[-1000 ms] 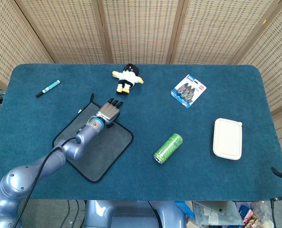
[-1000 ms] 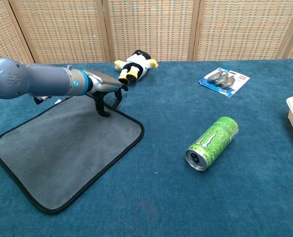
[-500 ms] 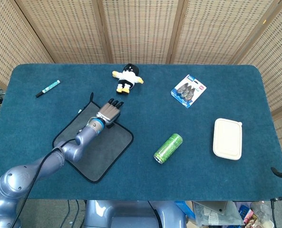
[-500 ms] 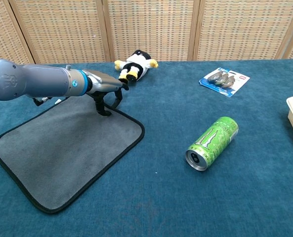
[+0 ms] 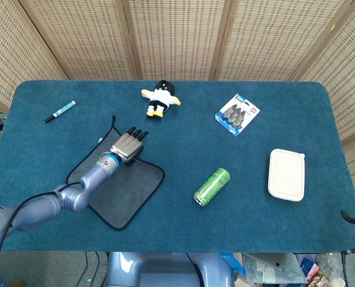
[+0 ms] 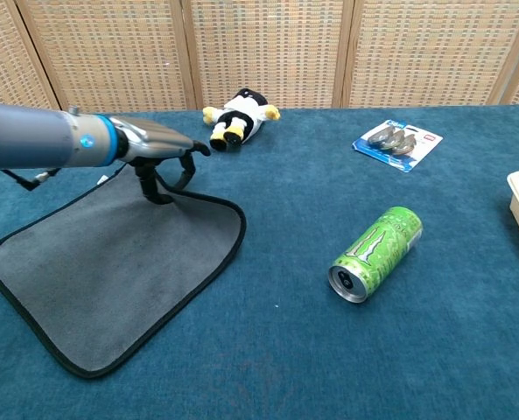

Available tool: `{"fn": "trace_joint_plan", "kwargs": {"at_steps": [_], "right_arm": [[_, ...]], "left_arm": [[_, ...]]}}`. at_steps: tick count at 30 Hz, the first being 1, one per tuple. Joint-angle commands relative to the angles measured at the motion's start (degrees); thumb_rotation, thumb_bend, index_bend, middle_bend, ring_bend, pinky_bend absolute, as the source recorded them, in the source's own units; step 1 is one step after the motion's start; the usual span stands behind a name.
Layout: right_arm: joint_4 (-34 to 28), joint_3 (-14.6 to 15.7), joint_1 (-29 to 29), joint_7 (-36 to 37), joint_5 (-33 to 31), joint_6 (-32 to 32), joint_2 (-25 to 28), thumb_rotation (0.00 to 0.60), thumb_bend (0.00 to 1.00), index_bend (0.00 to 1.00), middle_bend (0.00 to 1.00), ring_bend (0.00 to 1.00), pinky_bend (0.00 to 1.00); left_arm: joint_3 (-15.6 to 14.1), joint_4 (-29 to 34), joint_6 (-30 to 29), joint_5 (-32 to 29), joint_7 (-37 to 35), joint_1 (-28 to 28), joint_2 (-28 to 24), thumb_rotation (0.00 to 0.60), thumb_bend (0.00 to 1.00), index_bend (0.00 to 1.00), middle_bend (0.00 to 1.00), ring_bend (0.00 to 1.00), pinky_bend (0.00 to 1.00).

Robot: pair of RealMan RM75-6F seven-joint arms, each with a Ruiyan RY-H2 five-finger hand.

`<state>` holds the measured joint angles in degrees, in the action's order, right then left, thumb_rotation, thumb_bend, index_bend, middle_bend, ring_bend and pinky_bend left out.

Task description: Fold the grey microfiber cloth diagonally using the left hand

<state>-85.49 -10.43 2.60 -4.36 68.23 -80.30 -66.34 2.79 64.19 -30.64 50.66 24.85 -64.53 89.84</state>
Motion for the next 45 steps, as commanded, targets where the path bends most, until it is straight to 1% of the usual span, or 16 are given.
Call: {"fn": "trace_joint_plan", "kwargs": {"at_steps": [1, 6, 10, 13, 22, 29, 33, 37, 45], "right_arm": [[-0.09, 0.09, 0.02, -0.06, 0.09, 0.04, -0.01, 0.6, 0.0, 0.0, 0.0, 0.0, 0.0], [-0.19, 0.18, 0.16, -0.25, 0.13, 0.22, -0.1, 0.6, 0.0, 0.0, 0.0, 0.0, 0.0], [-0.24, 0.26, 0.3, -0.41, 0.11, 0.46, -0.16, 0.6, 0.0, 0.0, 0.0, 0.0, 0.0], [-0.36, 0.38, 0.34, -0.47, 0.38, 0.39, -0.18, 0.6, 0.0, 0.0, 0.0, 0.0, 0.0], [-0.42, 0.34, 0.21, 0.2, 0.4, 0.3, 0.08, 0.6, 0.0, 0.0, 0.0, 0.0, 0.0], [-0.52, 0.42, 0.24, 0.73, 0.45, 0.63, 0.3, 0.6, 0.0, 0.0, 0.0, 0.0, 0.0], [-0.57, 0.42, 0.23, 0.98, 0.42, 0.73, 0.45, 0.6, 0.0, 0.0, 0.0, 0.0, 0.0], [-0.68, 0.42, 0.15, 1.26, 0.48, 0.64, 0.62, 0.6, 0.0, 0.0, 0.0, 0.0, 0.0], [-0.93, 0.49, 0.0, 1.71, 0.74, 0.39, 0.86, 0.6, 0.0, 0.0, 0.0, 0.0, 0.0]], "left_arm": [[-2.87, 7.85, -4.58, -2.25, 3.27, 2.61, -5.65, 0.6, 0.73, 0.66, 0.0, 0.0, 0.0], [-5.93, 15.41, -8.73, -3.89, 6.64, 4.68, -9.8, 0.6, 0.74, 0.66, 0.0, 0.0, 0.0], [-7.5, 20.37, -9.68, -4.22, 5.74, 6.67, -12.5, 0.6, 0.76, 0.66, 0.0, 0.0, 0.0], [-8.46, 21.74, -10.52, -4.04, 5.32, 7.96, -13.51, 0.6, 0.76, 0.66, 0.0, 0.0, 0.0], [-9.96, 25.16, -13.93, -4.38, 5.98, 10.5, -14.94, 0.6, 0.76, 0.66, 0.0, 0.0, 0.0], [-10.6, 28.26, -15.53, -3.57, 5.53, 12.47, -16.16, 0.6, 0.76, 0.66, 0.0, 0.0, 0.0], [-10.83, 31.1, -16.46, -3.34, 6.2, 12.95, -17.18, 0.6, 0.76, 0.66, 0.0, 0.0, 0.0], [-10.97, 33.89, -17.51, -5.2, 8.08, 12.89, -17.69, 0.6, 0.76, 0.66, 0.0, 0.0, 0.0], [-12.21, 36.97, -19.21, -10.04, 13.17, 12.13, -17.26, 0.6, 0.76, 0.66, 0.0, 0.0, 0.0]]}}
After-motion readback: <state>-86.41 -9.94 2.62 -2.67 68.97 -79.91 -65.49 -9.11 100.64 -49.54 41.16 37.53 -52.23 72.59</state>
